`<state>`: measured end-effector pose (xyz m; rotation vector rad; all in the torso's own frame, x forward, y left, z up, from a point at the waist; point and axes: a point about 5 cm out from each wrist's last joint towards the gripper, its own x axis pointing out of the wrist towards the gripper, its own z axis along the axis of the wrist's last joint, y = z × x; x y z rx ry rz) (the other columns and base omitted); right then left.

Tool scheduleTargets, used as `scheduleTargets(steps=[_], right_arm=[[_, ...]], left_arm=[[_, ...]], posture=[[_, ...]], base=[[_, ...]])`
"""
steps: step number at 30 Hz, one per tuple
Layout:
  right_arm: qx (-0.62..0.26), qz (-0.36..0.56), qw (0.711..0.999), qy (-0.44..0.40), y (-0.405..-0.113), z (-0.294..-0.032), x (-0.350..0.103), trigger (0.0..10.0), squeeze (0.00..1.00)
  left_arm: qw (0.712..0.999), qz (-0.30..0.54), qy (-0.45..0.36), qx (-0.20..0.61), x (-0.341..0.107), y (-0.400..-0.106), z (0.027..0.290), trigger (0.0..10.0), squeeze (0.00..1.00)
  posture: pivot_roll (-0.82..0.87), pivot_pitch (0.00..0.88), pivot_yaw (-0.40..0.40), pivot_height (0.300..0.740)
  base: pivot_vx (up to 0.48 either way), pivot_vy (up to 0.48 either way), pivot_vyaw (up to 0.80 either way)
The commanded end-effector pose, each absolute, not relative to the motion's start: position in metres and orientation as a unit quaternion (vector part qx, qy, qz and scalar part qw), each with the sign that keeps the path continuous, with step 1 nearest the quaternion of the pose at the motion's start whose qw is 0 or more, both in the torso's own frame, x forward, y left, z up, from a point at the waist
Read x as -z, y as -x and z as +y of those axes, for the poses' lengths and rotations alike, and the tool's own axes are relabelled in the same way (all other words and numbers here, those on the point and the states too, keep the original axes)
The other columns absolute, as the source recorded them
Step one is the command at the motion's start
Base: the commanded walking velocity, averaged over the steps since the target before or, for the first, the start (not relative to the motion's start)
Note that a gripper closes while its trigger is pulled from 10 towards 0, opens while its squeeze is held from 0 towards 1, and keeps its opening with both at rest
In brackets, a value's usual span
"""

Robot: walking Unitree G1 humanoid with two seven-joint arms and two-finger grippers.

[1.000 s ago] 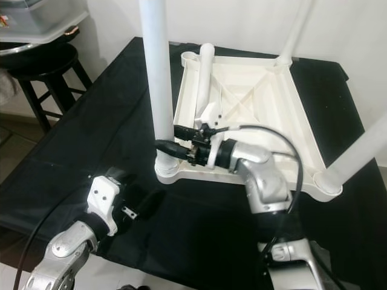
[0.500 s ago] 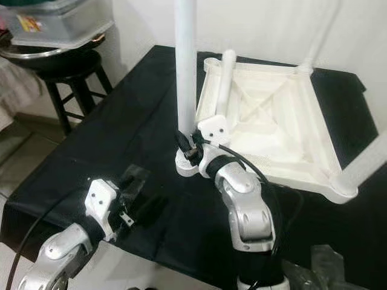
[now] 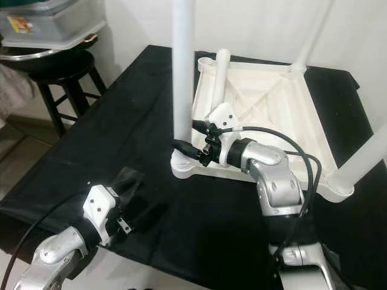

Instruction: Building children table

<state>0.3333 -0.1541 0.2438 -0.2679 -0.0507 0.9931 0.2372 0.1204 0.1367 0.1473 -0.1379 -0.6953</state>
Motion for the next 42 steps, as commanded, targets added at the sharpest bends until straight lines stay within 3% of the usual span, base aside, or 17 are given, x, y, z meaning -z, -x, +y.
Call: scheduleTargets(steps=[1,3,4,9,18,19,20,21,32,42], right_arm=[[-0.508,-0.037,0.851,0.125,-0.333,-0.154,-0.247,10.0,1.00],[-0.524,-0.041,0.842,0.125,-0.335,-0.153,-0.250,10.0,1.00],[-0.558,-0.030,0.820,0.126,-0.337,-0.153,-0.248,10.0,0.00],[-0.586,-0.016,0.801,0.123,-0.344,-0.154,-0.244,10.0,0.00],[-0.576,-0.023,0.812,0.089,-0.360,-0.151,-0.237,10.0,0.00],[-0.577,-0.028,0.812,0.085,-0.361,-0.150,-0.238,7.1,0.00],[-0.577,-0.028,0.812,0.085,-0.361,-0.150,-0.238,7.1,0.00],[-0.580,-0.031,0.810,0.082,-0.362,-0.149,-0.238,0.0,0.00],[-0.592,-0.028,0.800,0.089,-0.358,-0.160,-0.239,0.0,0.00],[-0.548,-0.018,0.830,0.097,-0.331,-0.178,-0.220,0.0,0.00]], left_arm=[[0.937,-0.072,-0.064,0.336,-0.137,-0.234,0.119,10.0,0.00],[0.939,-0.073,-0.058,0.331,-0.137,-0.234,0.120,10.0,0.00],[0.942,-0.076,-0.048,0.323,-0.139,-0.232,0.119,10.0,0.00],[0.946,-0.080,-0.037,0.313,-0.141,-0.228,0.119,10.0,0.00],[0.949,-0.093,-0.018,0.299,-0.147,-0.221,0.118,10.0,0.00],[0.950,-0.093,-0.015,0.298,-0.147,-0.219,0.118,10.0,0.00],[0.950,-0.093,-0.015,0.298,-0.147,-0.219,0.118,10.0,0.00],[0.951,-0.092,-0.013,0.296,-0.146,-0.218,0.118,10.0,0.00],[0.950,-0.084,-0.007,0.301,-0.140,-0.213,0.114,10.0,0.00],[0.949,-0.081,-0.004,0.305,-0.139,-0.214,0.115,10.0,0.00]], posture=[[0.08,0.156,0.029,0.740],[0.08,0.156,0.030,0.740],[0.10,0.163,0.027,0.740],[0.10,0.169,0.026,0.740],[0.12,0.173,0.017,0.740],[0.12,0.172,0.015,0.740],[0.12,0.172,0.015,0.740],[0.12,0.171,0.015,0.740],[0.09,0.173,0.020,0.740],[0.02,0.208,0.031,0.740]], base=[[0.000,0.000,0.00],[0.000,0.000,0.00],[0.000,0.000,0.00],[0.000,0.000,0.00],[0.000,0.000,0.00],[0.000,0.000,0.00],[0.000,0.000,0.00],[0.000,0.000,0.00],[0.000,0.000,0.00],[0.000,0.000,0.00]])
